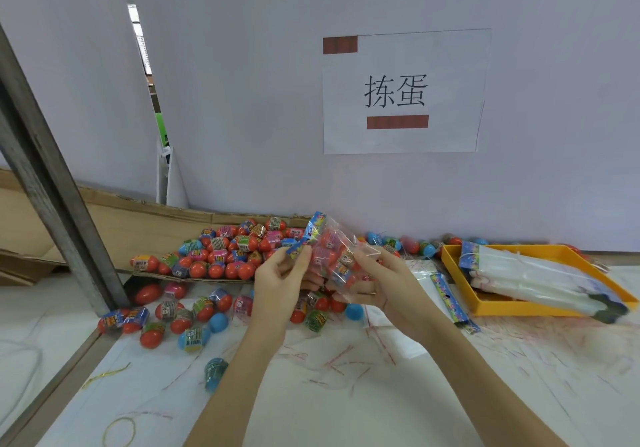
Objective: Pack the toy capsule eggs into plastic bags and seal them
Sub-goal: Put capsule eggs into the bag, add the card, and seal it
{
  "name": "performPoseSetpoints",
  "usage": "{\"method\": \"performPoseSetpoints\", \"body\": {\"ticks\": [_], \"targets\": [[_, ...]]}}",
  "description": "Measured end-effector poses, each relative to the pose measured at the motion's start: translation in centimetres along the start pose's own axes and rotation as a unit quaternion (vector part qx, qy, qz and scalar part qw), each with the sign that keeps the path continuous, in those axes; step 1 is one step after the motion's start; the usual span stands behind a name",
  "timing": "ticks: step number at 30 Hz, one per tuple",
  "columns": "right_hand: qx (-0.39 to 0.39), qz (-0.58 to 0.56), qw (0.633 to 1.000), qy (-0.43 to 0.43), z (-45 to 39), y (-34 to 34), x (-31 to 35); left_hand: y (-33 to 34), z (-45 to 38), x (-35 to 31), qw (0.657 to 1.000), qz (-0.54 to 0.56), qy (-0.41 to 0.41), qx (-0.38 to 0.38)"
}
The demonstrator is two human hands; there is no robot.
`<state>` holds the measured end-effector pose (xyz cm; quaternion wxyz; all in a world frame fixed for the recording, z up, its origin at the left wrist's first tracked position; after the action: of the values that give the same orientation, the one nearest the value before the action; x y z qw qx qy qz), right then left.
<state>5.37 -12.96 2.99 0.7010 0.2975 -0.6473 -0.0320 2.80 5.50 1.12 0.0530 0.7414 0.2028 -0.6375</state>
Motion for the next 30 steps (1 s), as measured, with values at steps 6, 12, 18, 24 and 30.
{"method": "performPoseSetpoints", "body": {"ticks": [6, 12, 18, 24, 30], "targets": [[-0.001, 0.070, 0.997, -0.034, 0.2, -0.4, 0.3, -1.0, -0.1, -0.3, 0.998, 0.025, 0.016, -0.054], [0.067, 0.094, 0.993, 0.024, 0.7, -0.5, 0.7, -0.8, 0.0, -0.1, 0.997, -0.002, 0.030, -0.065], [0.054, -0.210, 0.972, -0.088, 0.2, -3.0, 4.0, -1.2, -0.3, -0.1, 0.994, -0.004, 0.046, -0.096], [0.013, -0.179, 0.982, -0.064, 0.1, -4.7, 4.2, -0.8, 0.0, -0.2, 0.989, -0.093, 0.094, -0.074], [0.014, 0.517, 0.853, -0.070, -0.5, -4.6, 1.3, -0.2, 0.2, -0.1, 0.979, -0.162, 0.113, -0.059]]}}
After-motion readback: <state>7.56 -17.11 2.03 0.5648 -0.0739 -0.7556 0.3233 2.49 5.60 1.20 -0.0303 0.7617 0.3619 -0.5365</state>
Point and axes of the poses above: each hand's wrist, its own z-axis away from the middle knuckle, its own y-axis out of the palm, x = y × z, the point moved 1 cm from there along -z, towards the middle knuckle, and after that the axes turned 13 degrees about -z, right-handed, at the moved point
